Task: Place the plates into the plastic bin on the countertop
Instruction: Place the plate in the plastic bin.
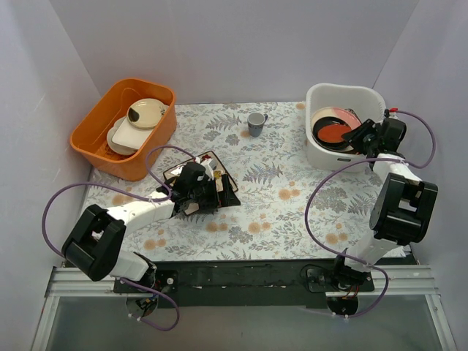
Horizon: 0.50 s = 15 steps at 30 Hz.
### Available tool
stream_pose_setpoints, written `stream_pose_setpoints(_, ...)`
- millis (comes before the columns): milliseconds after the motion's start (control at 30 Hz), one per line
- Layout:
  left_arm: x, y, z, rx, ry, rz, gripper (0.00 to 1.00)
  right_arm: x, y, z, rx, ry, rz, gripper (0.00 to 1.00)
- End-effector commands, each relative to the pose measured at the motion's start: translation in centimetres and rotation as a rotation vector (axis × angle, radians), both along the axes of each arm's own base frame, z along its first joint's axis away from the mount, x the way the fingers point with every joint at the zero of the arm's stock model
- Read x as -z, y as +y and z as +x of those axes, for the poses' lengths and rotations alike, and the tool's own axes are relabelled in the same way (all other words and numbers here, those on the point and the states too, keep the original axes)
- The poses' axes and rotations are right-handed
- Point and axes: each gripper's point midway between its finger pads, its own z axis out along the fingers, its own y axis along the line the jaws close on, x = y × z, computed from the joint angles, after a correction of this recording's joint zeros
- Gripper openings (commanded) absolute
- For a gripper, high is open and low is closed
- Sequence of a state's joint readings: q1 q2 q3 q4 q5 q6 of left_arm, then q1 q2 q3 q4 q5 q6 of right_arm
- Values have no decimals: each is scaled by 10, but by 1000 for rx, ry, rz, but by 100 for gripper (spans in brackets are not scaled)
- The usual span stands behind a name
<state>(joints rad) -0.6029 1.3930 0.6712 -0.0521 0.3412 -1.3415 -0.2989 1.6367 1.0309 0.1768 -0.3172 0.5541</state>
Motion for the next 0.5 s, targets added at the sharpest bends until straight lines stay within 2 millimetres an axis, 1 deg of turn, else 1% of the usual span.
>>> stream_pose_setpoints(0,-8,-5,5,28,-38,-7,98,15,21,8,-102,49,-22,41)
stream_pose_setpoints(100,-8,-4,3,29,-42,-6,98,9,25,6,-107,39,-38,48)
stream_pose_setpoints(133,-8,-3,4,26,-43,-4,98,7,25,4,-102,39,-45,53)
stream_pose_setpoints(167,-9,-3,3,26,-45,-3,98,0,26,0,-98,27,-60,55)
stream_pose_setpoints(233,-11,-3,5,22,-49,-4,98,-7,22,-5,-72,17,-85,62)
stream_pose_setpoints(267,-13,-2,5,16,-54,-3,98,-17,22,-11,-61,-4,-99,63)
stream_pose_setpoints(300,-14,-2,6,13,-57,-2,98,-20,19,-14,-39,-12,-113,65)
stream_pose_setpoints(333,-16,-1,6,8,-60,-2,98,-26,19,-16,-29,-31,-122,68)
stream_pose_setpoints(367,-16,1,7,-3,-61,5,98,-36,19,-24,-19,-56,-132,69)
stream_pose_setpoints(433,-21,4,7,-20,-72,8,98,-50,21,-28,-10,-105,-144,72)
stream_pose_setpoints(467,-22,5,7,-31,-73,9,98,-64,24,-33,-11,-143,-152,74)
